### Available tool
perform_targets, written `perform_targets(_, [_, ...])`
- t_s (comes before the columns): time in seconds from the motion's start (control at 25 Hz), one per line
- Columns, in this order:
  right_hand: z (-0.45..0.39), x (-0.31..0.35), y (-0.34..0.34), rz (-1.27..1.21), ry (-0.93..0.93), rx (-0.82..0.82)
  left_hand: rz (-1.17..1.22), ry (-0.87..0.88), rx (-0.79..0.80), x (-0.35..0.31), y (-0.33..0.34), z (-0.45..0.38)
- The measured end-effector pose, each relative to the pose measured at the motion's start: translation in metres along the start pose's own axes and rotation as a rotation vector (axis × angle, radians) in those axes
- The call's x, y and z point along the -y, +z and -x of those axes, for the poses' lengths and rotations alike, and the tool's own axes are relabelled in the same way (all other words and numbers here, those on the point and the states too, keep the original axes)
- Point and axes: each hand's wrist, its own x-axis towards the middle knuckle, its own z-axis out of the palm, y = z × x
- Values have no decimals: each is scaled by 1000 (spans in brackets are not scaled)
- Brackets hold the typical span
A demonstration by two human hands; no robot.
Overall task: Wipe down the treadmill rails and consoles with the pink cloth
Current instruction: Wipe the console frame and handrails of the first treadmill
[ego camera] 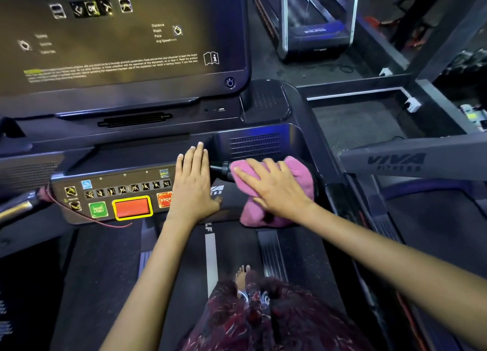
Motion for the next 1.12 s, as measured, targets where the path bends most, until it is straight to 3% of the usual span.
perform_targets(0.2, [-22,25,-18,-44,312,211,-43,-62,39,-7,0,0])
perform_targets(0.4, [-36,45,-16,-34,242,119,-64,-65,73,-13,-4,-2])
perform_targets(0.6, [7,14,-3,108,566,171,-110,-107,89,-24,-5,-7])
perform_targets(0.8, [27,38,1,247,759,286,-60,80,81,-46,11,-15])
perform_targets(1.0, [0,9,-4,131,849,462,91,109,-15,-39,22,-16])
perform_targets(1.12, [10,21,-7,229,895,455,108,120,-4,-39,25,-16])
